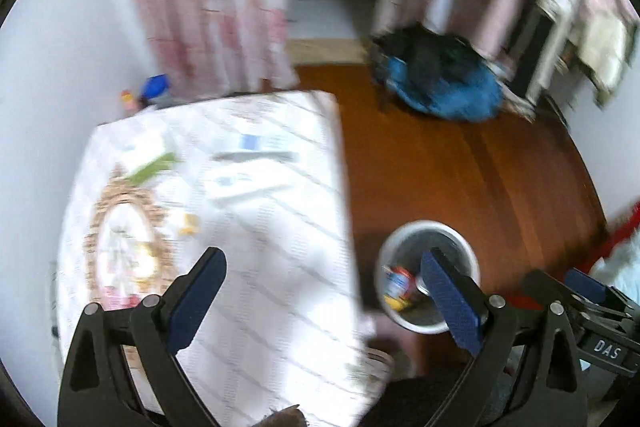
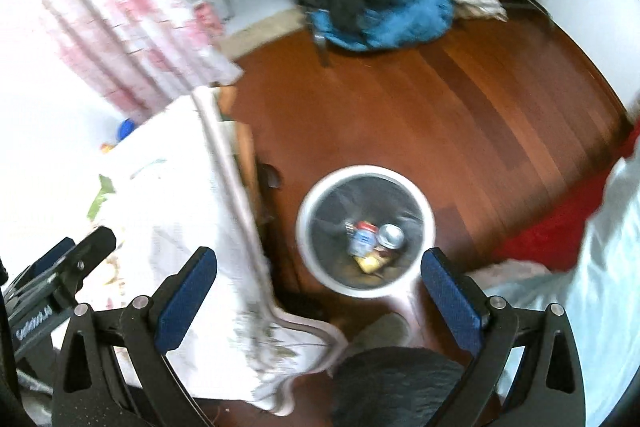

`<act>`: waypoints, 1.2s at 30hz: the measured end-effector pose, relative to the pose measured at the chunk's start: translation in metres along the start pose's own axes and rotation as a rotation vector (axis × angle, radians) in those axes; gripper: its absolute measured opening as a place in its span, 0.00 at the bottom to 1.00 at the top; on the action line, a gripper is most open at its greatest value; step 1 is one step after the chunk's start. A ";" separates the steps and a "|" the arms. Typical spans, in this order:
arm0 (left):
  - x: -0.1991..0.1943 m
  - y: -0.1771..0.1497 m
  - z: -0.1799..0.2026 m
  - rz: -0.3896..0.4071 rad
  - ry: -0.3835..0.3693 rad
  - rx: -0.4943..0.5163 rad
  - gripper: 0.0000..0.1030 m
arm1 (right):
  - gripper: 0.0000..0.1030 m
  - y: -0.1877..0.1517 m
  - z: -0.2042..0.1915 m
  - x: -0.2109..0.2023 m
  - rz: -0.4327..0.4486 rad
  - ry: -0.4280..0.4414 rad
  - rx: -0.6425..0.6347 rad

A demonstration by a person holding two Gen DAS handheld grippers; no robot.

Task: Collect trash
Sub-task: 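Grasp the lemon slice with the left tool while the right grasps the clear plastic cup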

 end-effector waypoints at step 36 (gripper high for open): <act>0.124 -0.081 -0.253 -0.209 0.084 -0.185 0.56 | 0.42 -0.065 -0.308 0.185 -0.147 0.036 -0.392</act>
Point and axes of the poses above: each gripper's, at about its wrist camera, not at the fingertips, and x roughly the way its jaws point, z to its right, y to its top, the point moved 9 cm from there along x, roughly the way its jaws point, and after that the axes turned 11 degrees about -y, right-handed, at the moved point
